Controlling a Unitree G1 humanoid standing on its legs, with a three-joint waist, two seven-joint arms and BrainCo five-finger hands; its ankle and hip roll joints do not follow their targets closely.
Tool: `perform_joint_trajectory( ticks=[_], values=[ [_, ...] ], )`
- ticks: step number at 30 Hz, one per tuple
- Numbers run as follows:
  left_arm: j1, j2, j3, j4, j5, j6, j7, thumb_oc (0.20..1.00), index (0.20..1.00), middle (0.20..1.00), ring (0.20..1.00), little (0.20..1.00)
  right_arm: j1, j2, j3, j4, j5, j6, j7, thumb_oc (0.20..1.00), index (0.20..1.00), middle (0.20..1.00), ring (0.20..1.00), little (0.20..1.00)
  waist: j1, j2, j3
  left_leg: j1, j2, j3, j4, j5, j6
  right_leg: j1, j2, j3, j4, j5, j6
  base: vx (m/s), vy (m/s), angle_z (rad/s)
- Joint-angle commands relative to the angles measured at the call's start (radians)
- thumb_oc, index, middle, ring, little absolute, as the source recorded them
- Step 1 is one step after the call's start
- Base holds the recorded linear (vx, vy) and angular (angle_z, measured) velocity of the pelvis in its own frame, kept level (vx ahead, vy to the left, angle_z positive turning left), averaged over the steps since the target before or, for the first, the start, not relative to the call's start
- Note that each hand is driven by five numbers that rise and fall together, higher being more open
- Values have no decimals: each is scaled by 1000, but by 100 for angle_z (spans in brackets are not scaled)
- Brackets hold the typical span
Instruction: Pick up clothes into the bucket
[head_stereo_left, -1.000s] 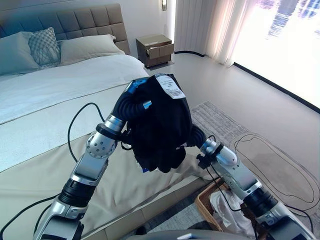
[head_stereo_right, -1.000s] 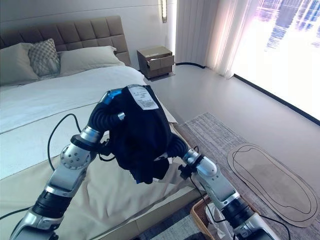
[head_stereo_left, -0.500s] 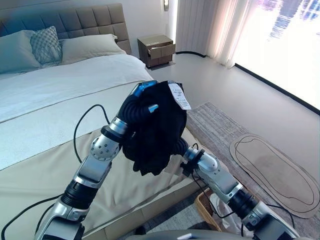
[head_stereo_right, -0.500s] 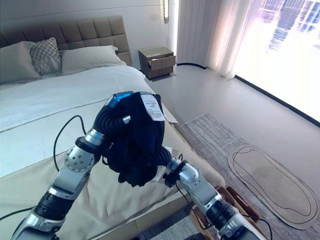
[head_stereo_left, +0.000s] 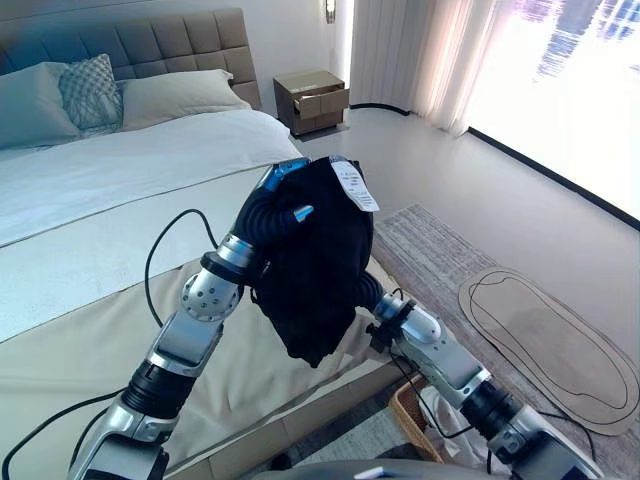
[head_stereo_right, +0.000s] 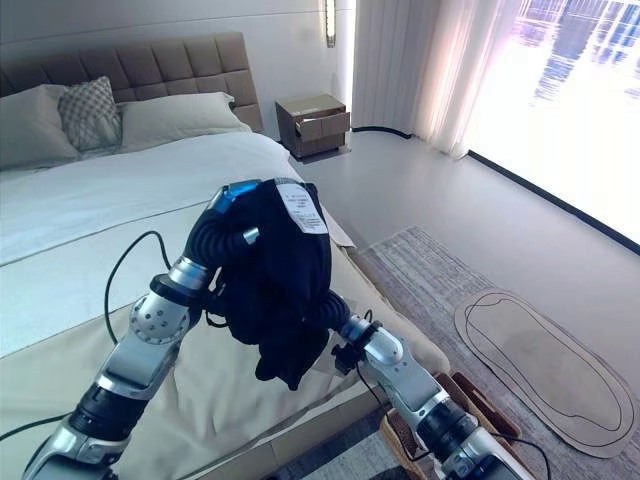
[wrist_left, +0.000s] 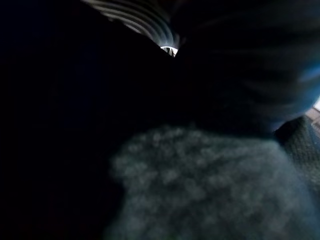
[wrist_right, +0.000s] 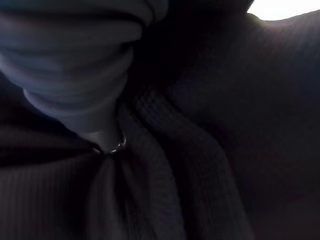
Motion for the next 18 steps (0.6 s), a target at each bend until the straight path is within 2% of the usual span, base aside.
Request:
perform_joint_trajectory(
  ticks=[1,2,3,4,12,18],
  values=[
    [-38,-2,66,-13,2,-65,66,200,200,200,200,200,26,10,-54,-31,58,-50,-13,200,200,200,200,200,14,-47,-33,-26,-47,6,46,-38,49,-41,4,-7,56,4,-3,0,0,0],
    [-1,-13,87,7,0,-70,77,200,200,200,200,200,63,1,-103,-35,61,-60,-29,200,200,200,200,200,10,-49,-31,-25,-46,7,47,-39,49,-42,3,-7,57,4,-3,34,-9,-1],
    [0,-13,86,7,0,-70,77,200,200,200,200,200,65,1,-103,-36,61,-60,-29,200,200,200,200,200,10,-48,-33,-18,-44,7,44,-47,48,-36,6,-7,55,-3,-2,36,-12,0],
    [39,-35,102,30,-18,-75,85,1000,1000,1000,1000,1000,101,2,-152,-34,78,-76,-50,200,200,200,200,200,7,-49,-32,-15,-44,8,42,-49,48,-34,6,-5,55,-4,-2,38,-7,-1],
    [150,-117,92,171,-192,-61,51,1000,1000,1000,1000,1000,175,47,-328,-27,178,-139,-137,200,200,200,200,200,-4,-50,-30,-16,-43,11,46,-50,52,-38,8,2,59,-3,-3,0,0,0],
    [210,-139,49,300,-202,-37,24,1000,1000,1000,1000,1000,186,70,-379,-24,203,-159,-175,200,200,200,200,200,-5,-52,-28,-14,-44,15,53,-57,56,-37,8,7,62,-5,-2,-6,-2,-4]
  ],
)
